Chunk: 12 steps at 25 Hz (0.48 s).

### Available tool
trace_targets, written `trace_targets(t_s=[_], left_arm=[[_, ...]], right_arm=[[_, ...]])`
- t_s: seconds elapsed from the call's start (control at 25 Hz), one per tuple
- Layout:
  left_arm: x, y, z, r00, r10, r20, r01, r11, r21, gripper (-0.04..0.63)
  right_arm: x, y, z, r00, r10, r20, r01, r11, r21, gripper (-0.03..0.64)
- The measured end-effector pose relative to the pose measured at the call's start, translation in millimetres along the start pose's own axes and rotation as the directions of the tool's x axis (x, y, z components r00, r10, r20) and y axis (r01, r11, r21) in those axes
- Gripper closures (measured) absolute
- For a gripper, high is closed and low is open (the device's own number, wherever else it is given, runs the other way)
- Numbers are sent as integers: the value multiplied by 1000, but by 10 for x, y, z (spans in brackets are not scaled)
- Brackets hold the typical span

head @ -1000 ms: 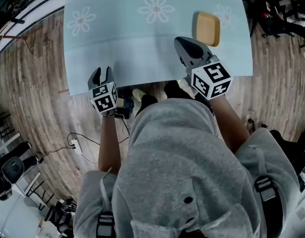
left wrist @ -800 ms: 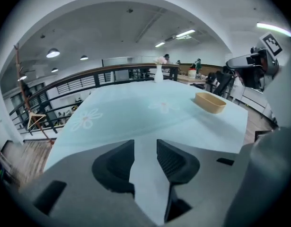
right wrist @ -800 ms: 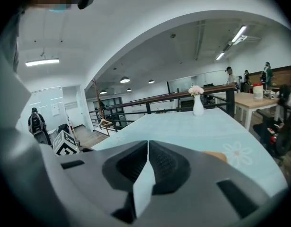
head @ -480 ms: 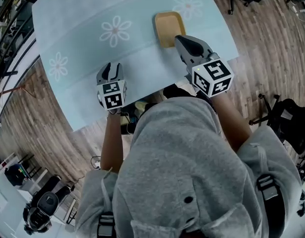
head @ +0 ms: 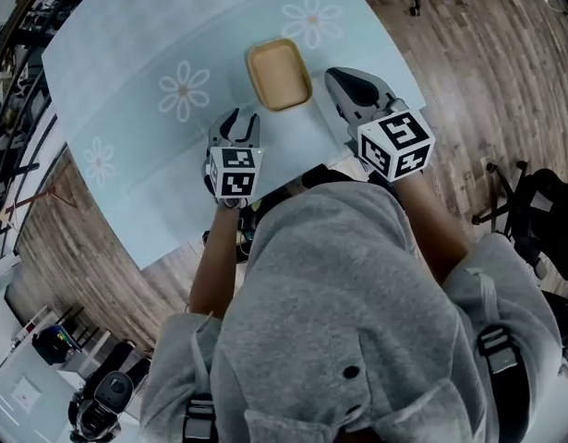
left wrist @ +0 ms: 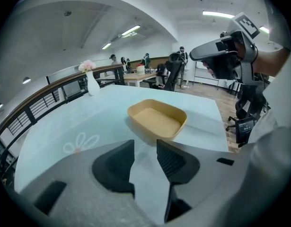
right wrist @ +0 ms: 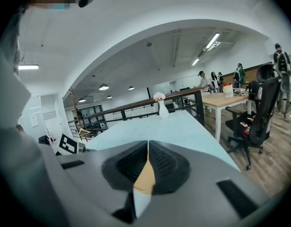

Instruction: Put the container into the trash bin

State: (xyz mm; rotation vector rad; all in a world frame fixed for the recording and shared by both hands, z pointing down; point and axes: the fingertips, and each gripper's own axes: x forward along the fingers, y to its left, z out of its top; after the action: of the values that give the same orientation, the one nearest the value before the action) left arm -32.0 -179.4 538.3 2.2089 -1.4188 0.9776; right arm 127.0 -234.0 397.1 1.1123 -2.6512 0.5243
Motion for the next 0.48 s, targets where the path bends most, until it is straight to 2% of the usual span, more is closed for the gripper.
trace_targets(t_s=[0.16,0.32,0.48], left_arm=[[220,-362,184,996,-85,-20,86,993,84,442],[348,-565,323,990,-132,-44,138,976,167,442],[430,-845,375,968,-227,-111,246,943,222,440]], right_arm=[[-114,-302,5,999,-33,13,33,999,26,586],[-176,-551,16,998,-65,23,64,996,59,586],[-251,-736,11,995,-97,34,93,991,96,586]])
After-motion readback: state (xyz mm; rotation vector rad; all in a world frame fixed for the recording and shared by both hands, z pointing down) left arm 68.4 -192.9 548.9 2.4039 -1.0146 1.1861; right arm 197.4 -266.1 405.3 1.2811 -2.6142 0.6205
